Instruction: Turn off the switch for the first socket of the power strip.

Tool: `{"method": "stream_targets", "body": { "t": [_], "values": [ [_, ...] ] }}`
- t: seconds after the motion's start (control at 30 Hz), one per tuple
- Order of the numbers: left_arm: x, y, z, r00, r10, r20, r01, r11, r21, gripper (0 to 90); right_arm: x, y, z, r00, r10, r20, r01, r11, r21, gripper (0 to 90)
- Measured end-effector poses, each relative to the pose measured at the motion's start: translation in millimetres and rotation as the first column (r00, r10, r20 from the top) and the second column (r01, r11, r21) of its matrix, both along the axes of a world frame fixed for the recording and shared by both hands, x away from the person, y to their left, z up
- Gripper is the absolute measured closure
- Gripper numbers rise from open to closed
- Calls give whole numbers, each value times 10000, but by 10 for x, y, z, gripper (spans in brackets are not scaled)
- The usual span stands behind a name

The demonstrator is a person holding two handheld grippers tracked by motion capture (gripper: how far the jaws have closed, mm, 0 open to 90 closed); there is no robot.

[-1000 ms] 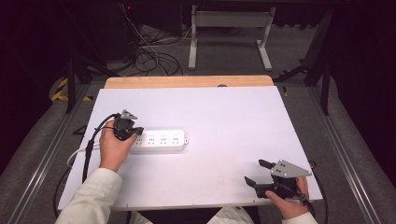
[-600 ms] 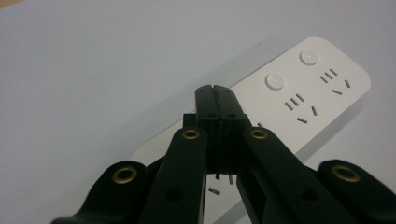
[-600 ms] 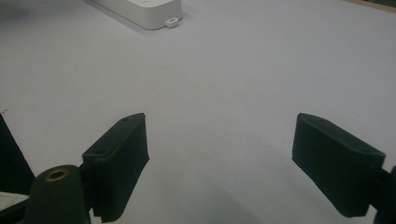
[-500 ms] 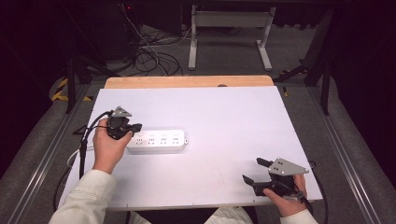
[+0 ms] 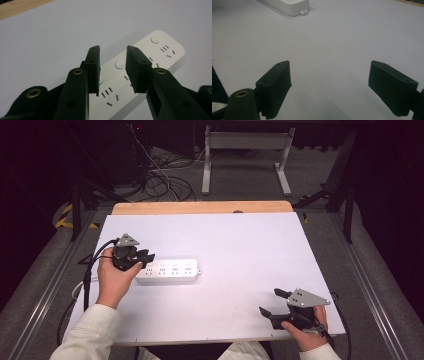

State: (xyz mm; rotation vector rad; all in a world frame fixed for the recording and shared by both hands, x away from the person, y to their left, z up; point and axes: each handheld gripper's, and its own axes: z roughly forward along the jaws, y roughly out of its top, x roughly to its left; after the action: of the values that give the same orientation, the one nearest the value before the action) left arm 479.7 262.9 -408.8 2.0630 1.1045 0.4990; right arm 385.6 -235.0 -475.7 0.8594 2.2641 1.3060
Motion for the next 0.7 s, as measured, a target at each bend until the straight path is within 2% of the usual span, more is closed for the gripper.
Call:
{"method": "stream_targets", "body": {
  "t": [0.1, 0.23, 0.43, 0.53, 0.57, 0.63, 0.7],
  "values": [
    [-86, 18, 46, 9989, -141, 453, 147, 9998, -134, 578, 3, 2, -2, 10000, 17, -12, -17, 10000, -3, 185],
    [-200, 30, 82, 9959, -415, 804, 431, 9989, -191, 467, 3, -3, -1, 10000, 30, -6, -30, 10000, 7, 185],
    [-400, 57, 146, 9894, -615, 1319, 727, 9940, -823, 340, -1, 5, 4, 10000, 29, 15, -29, 10000, -16, 184],
    [-502, 86, 163, 9846, -681, 1612, 882, 9887, -1210, 318, -2, 4, 5, 10000, 16, 18, -16, 10000, -31, 183],
    [-540, 85, 161, 9846, -660, 1616, 909, 9842, -1517, 307, -3, 2, 5, 10000, 11, 18, -11, 10000, -35, 183],
    [-611, 99, 168, 9809, -794, 1777, 1115, 9776, -1788, 293, -5, -1, 5, 10000, -8, 6, 9, 10000, -40, 182],
    [-690, 104, 179, 9755, -919, 2000, 1299, 9739, -1860, 279, -7, -1, 6, 10000, -3, 6, 3, 10000, -36, 182]
  ]
}}
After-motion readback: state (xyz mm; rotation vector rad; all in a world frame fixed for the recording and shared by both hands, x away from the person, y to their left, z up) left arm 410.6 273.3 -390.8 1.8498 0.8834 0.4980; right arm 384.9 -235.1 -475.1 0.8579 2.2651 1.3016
